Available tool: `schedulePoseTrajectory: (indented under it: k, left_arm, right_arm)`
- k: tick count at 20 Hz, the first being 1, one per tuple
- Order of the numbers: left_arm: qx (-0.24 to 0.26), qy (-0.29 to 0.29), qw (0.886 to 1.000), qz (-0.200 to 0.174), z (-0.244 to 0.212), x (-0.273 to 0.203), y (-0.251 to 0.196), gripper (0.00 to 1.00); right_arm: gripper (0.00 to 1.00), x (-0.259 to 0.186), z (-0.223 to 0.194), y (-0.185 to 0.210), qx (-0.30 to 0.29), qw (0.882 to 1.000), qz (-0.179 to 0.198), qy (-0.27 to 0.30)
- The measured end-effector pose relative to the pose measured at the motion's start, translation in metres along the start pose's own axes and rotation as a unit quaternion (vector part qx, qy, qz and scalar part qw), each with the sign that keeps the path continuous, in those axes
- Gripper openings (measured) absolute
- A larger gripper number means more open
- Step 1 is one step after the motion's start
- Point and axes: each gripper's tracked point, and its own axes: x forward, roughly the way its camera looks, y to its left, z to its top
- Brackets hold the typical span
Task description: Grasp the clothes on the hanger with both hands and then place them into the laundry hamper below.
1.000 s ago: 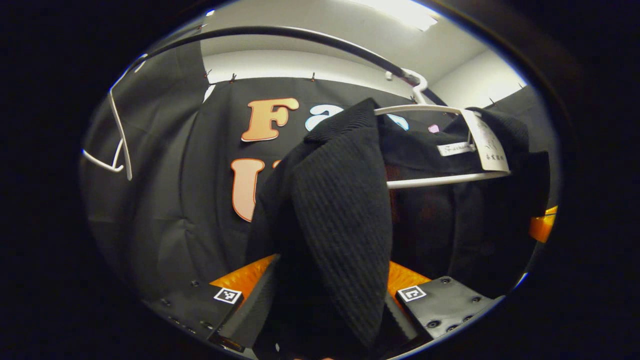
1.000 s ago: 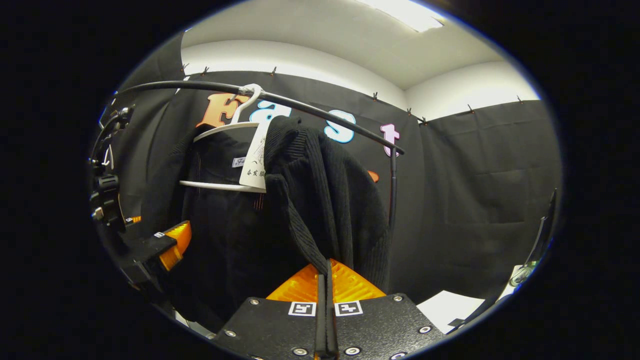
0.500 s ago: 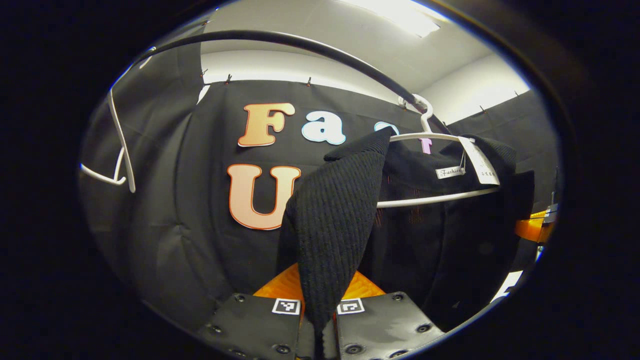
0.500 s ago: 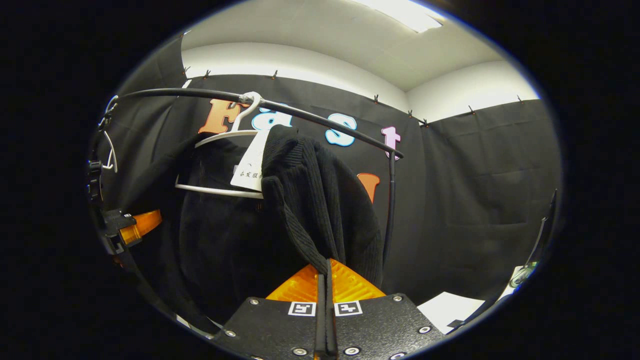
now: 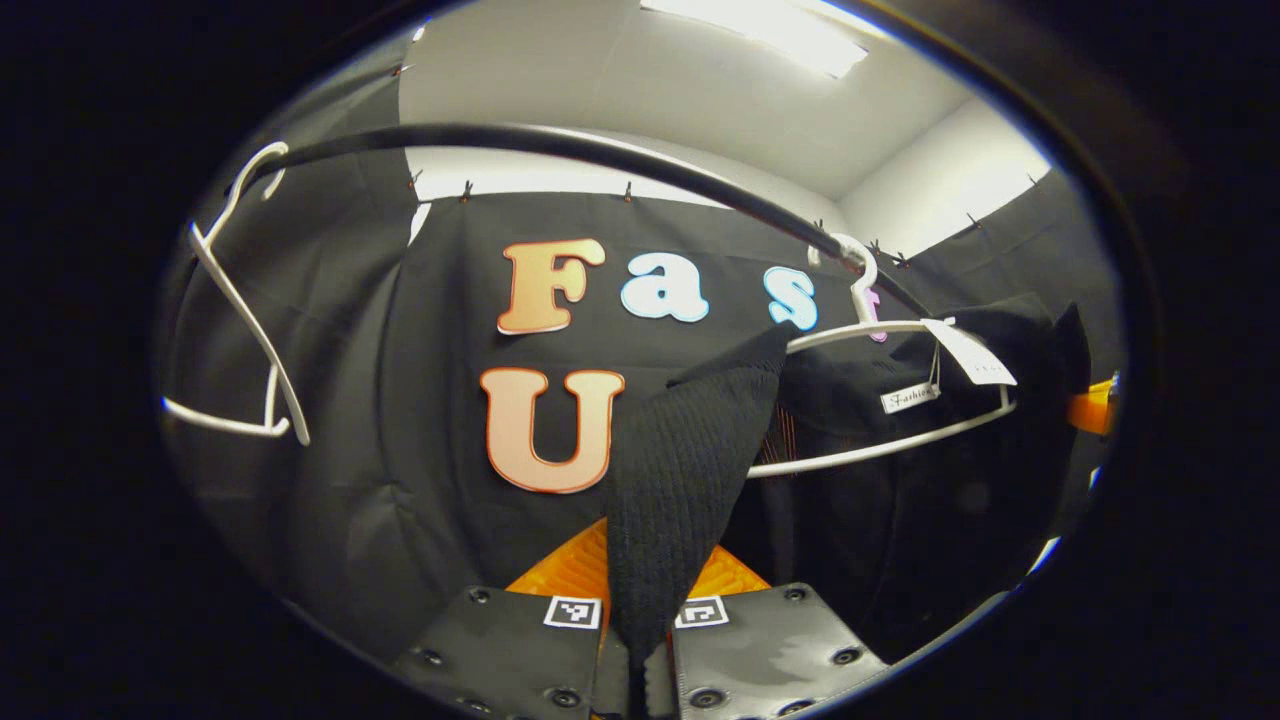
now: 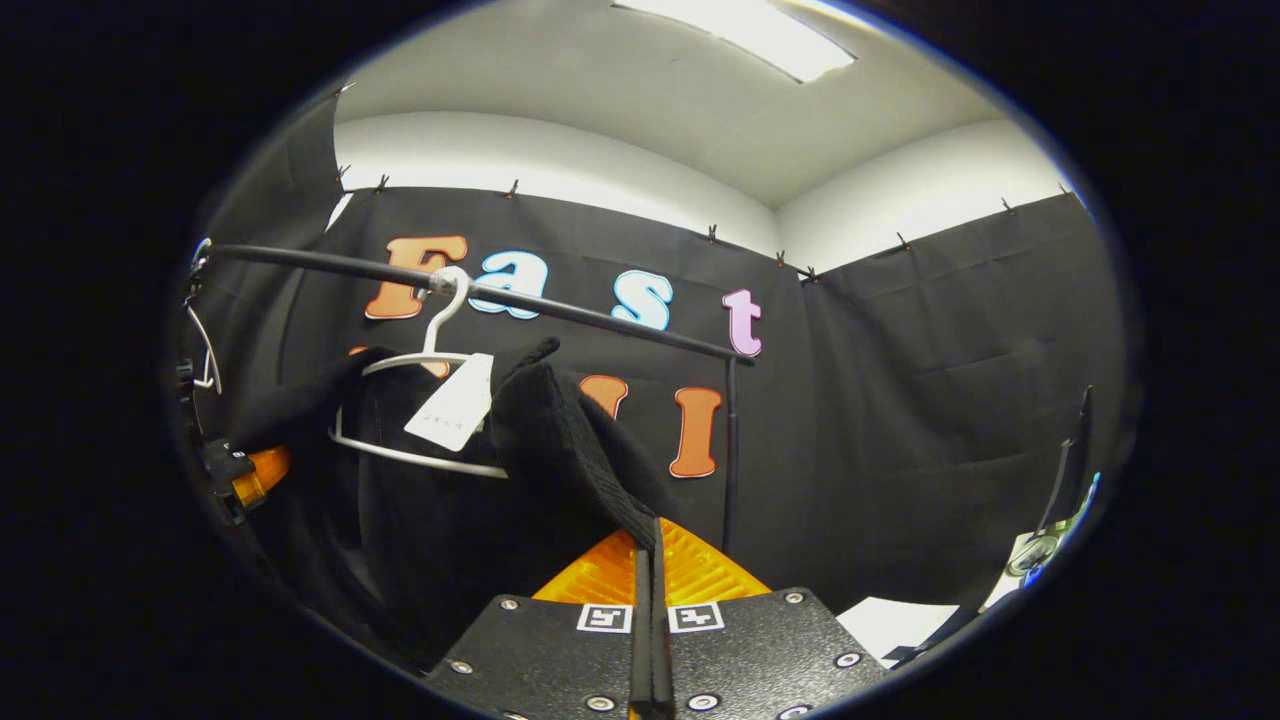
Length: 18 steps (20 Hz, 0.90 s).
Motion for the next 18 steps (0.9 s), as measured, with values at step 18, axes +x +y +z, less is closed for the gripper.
schedulePoseTrajectory:
  k: [18]
  left_arm:
    - [0.0,0.037,0.998,0.042,0.009,0.058,0.036,0.09]
  right_arm:
    - [0.0,0.109,0.042,-0.099,-0.079,0.995,-0.067,0.001]
